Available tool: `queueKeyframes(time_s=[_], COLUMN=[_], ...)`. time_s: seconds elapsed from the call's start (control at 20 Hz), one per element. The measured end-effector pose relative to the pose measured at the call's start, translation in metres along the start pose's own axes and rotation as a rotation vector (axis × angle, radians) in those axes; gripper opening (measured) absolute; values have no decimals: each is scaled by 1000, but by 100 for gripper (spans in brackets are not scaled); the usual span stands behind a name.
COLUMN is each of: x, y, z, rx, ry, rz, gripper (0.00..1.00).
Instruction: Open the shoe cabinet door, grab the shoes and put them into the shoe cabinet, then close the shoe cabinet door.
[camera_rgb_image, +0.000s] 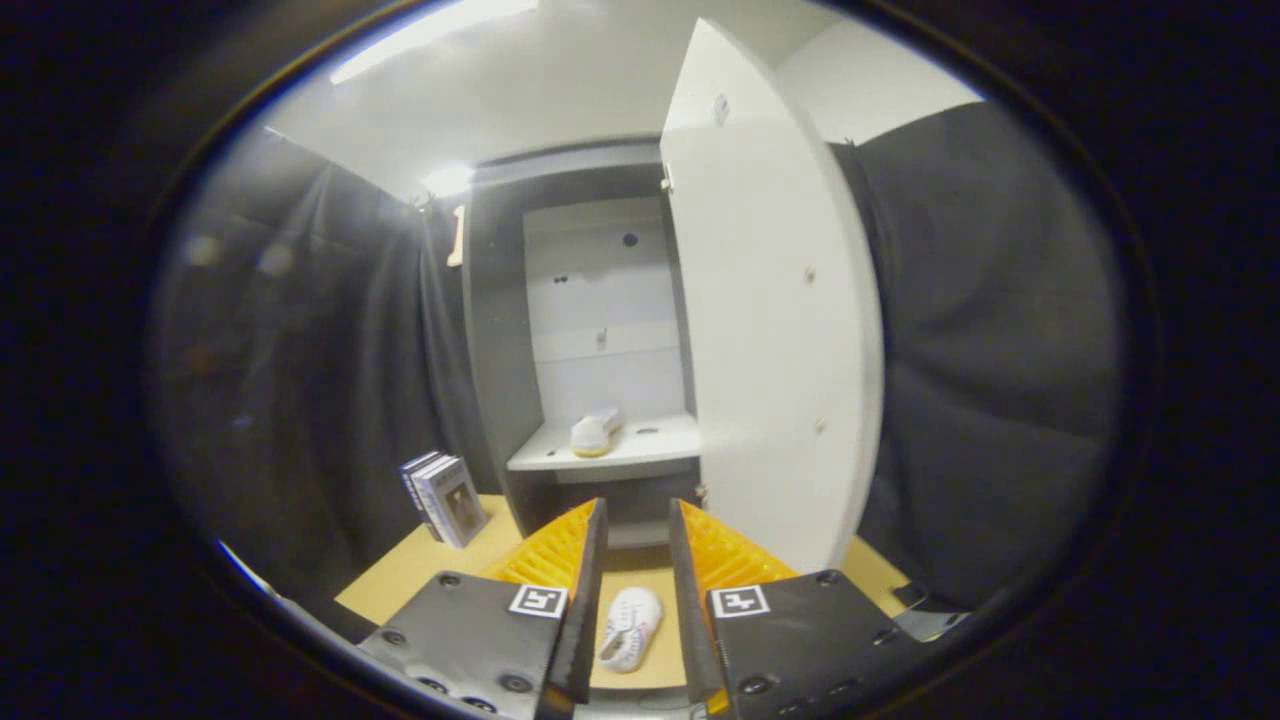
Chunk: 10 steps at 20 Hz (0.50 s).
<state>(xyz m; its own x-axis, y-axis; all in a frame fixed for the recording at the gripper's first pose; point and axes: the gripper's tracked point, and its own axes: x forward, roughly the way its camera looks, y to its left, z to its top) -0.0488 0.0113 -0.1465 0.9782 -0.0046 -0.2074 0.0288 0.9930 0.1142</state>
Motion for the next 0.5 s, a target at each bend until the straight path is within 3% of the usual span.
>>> queueKeyframes(time_s=[0.25, 0.5], x=[51, 90], y=[45, 45], z=[-106, -206], rx=[7, 15], ry=[146, 276], rz=[15, -21], gripper=[47, 47])
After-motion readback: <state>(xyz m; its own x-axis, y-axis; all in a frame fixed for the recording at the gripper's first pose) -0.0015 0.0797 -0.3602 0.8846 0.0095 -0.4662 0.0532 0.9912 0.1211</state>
